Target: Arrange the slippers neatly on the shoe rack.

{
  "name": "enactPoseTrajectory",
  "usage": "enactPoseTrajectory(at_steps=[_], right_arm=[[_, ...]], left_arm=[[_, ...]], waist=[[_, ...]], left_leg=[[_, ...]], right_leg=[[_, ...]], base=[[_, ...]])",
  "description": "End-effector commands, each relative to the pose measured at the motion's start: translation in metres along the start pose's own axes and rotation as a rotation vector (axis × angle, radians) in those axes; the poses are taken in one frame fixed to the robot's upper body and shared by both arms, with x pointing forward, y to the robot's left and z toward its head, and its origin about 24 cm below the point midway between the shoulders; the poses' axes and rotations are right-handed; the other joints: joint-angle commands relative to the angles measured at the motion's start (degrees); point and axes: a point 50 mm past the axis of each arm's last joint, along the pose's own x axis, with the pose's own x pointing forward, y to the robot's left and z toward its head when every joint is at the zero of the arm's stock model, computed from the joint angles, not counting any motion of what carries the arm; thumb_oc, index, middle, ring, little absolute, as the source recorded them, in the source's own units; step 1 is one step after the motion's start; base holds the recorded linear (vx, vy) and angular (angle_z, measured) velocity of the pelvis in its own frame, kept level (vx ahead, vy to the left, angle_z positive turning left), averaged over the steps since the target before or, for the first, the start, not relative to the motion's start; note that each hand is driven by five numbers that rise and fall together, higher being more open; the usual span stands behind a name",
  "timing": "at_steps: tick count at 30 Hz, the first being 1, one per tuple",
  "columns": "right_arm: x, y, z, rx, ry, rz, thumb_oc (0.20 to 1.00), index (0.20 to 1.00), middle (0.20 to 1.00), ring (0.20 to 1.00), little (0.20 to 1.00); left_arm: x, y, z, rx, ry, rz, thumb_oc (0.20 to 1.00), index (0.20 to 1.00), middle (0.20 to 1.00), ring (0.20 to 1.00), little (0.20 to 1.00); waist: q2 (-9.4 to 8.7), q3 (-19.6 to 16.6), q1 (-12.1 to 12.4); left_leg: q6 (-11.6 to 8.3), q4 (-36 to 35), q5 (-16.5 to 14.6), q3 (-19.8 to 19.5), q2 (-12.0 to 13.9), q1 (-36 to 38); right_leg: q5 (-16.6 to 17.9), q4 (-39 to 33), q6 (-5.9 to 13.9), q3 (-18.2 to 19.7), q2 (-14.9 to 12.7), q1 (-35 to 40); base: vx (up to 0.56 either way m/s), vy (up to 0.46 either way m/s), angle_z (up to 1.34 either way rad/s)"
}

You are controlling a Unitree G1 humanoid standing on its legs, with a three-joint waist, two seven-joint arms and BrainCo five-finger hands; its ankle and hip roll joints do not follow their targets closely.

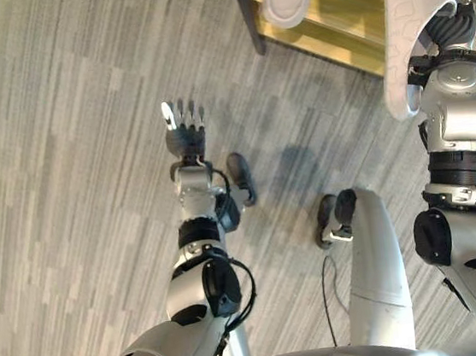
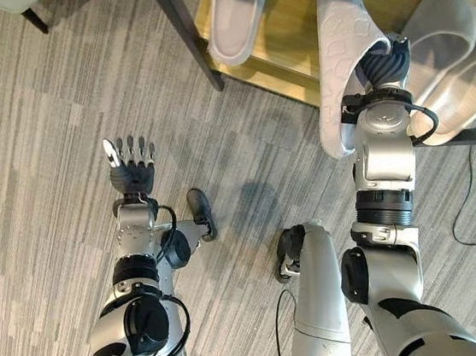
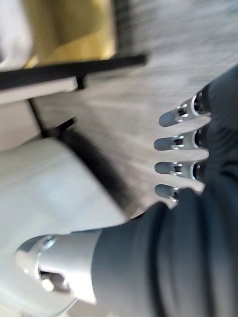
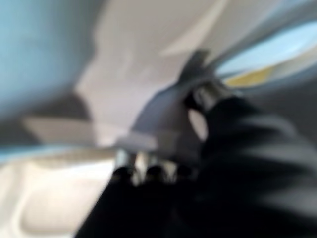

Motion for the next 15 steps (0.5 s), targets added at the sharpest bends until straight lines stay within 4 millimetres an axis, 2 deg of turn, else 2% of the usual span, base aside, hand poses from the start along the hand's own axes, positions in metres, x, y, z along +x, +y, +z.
enactPoseTrajectory(at_steps=[1,4,10,11,12,14,15], right_arm=[[0.006,-0.025,0.029,-0.037,-0.092,-0.125,0.2,0.2,0.2,0.2,0.2],[0.012,-0.027,0.024,-0.041,-0.02,-0.14,0.2,0.2,0.2,0.2,0.2],[0.016,-0.041,0.029,-0.017,0.011,-0.235,0.2,0.2,0.2,0.2,0.2],[0.018,-0.043,0.039,-0.003,-0.008,-0.259,0.2,0.2,0.2,0.2,0.2],[0.019,-0.043,0.039,0.0,-0.007,-0.262,0.2,0.2,0.2,0.2,0.2],[0.023,-0.044,0.062,0.003,-0.047,-0.291,0.2,0.2,0.2,0.2,0.2],[0.023,-0.045,0.067,0.009,-0.053,-0.292,0.2,0.2,0.2,0.2,0.2]], left_arm=[[-0.004,-0.037,-0.05,-0.254,0.03,-0.101,1.0,1.0,1.0,1.0,1.0],[-0.007,-0.03,-0.051,-0.357,-0.009,-0.064,1.0,1.0,1.0,1.0,1.0],[-0.018,-0.011,-0.063,-0.364,0.039,-0.023,1.0,1.0,1.0,1.0,1.0],[-0.023,-0.008,-0.07,-0.356,0.077,-0.028,1.0,1.0,1.0,1.0,1.0],[-0.023,-0.008,-0.07,-0.356,0.079,-0.031,1.0,1.0,1.0,1.0,1.0],[-0.026,-0.008,-0.074,-0.341,0.107,-0.055,1.0,1.0,1.0,1.0,1.0],[-0.026,-0.009,-0.075,-0.334,0.114,-0.063,1.0,1.0,1.0,1.0,1.0]], waist=[[0.3,2.3,-0.2],[-0.61,2.5,0.1],[-1.66,3.2,0.2],[-1.84,3.4,0.4],[-1.9,3.5,0.5],[-2.27,4.1,0.8],[-2.26,4.4,0.8]], left_leg=[[-7.21,6.4,-11.2,-4.7,4.3,7.4],[-7.27,7.5,-11.6,-4.7,4.3,7.4],[-7.47,8.9,-12.2,-4.6,4.1,7.4],[-7.5,9.1,-12.4,-4.6,4.0,7.4],[-7.5,9.2,-12.4,-4.6,3.9,7.4],[-7.4,9.5,-12.7,-4.7,3.8,7.4],[-7.36,9.7,-12.6,-4.6,3.9,7.4]], right_leg=[[3.1,-0.6,1.63,2.7,-1.1,2.9],[2.9,0.9,1.77,2.8,-1.6,2.6],[2.4,3.5,1.89,3.8,-2.6,1.8],[2.3,4.2,2.03,4.0,-2.8,1.5],[2.3,4.2,2.05,4.1,-2.9,1.5],[2.4,4.9,2.44,4.8,-3.1,0.9],[2.5,5.1,2.54,4.8,-3.3,0.8]], base=[[0.03,-0.004,0.06],[0.04,-0.024,0.05],[0.04,-0.035,0.09],[0.02,-0.024,0.08],[0.05,-0.041,0.06],[0.03,-0.033,0.02],[0.0,0.0,0.0]])
